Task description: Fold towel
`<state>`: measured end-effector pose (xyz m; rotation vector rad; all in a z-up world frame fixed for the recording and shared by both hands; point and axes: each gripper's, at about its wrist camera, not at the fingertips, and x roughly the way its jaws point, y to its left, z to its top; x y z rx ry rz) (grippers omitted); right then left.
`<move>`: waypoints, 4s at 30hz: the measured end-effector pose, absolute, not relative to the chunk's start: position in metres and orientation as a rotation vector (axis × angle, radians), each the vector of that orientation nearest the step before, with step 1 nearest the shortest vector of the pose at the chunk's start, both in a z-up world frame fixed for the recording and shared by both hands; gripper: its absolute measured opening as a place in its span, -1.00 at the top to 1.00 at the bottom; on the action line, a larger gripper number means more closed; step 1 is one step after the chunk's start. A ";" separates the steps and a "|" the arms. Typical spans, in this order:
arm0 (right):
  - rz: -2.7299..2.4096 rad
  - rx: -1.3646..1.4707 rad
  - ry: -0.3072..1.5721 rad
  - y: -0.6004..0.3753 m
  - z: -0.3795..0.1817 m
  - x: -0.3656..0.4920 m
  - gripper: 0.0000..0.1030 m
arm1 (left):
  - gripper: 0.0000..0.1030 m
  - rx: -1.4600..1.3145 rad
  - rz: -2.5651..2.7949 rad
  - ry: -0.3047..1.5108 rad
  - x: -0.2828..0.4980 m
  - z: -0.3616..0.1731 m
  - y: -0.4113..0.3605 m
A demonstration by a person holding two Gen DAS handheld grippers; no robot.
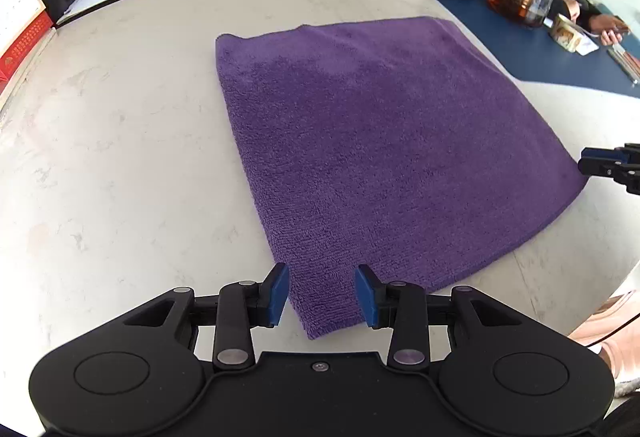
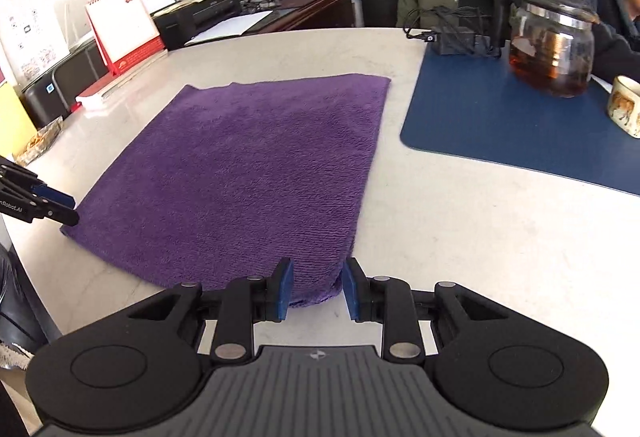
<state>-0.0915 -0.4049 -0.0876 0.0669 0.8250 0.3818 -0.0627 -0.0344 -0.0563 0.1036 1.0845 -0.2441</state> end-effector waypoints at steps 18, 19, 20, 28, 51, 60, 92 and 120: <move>0.330 -0.079 0.931 -0.323 -0.092 -0.071 0.37 | 0.09 0.171 -0.293 1.048 -0.046 -0.076 -0.013; 0.334 -0.087 0.935 -0.316 -0.092 -0.069 0.37 | 0.09 0.169 -0.289 1.042 -0.045 -0.076 -0.006; 0.338 -0.093 0.938 -0.311 -0.091 -0.067 0.37 | 0.09 0.163 -0.286 1.040 -0.044 -0.075 -0.001; 0.282 -0.077 0.953 -0.305 -0.077 -0.068 0.25 | 0.20 0.074 -0.283 1.024 -0.048 -0.059 0.029; 0.259 0.074 1.034 -0.343 -0.088 -0.078 0.00 | 0.36 -0.060 -0.166 1.163 -0.073 -0.069 -0.005; 0.167 0.075 1.028 -0.346 -0.088 -0.083 0.00 | 0.40 -0.107 -0.187 1.173 -0.064 -0.068 0.000; 0.225 0.016 1.040 -0.334 -0.090 -0.091 0.83 | 0.88 -0.091 -0.256 1.141 -0.065 -0.071 -0.004; 0.275 0.244 0.944 -0.361 -0.058 -0.067 0.84 | 0.95 -0.206 -0.322 1.009 -0.034 -0.032 0.008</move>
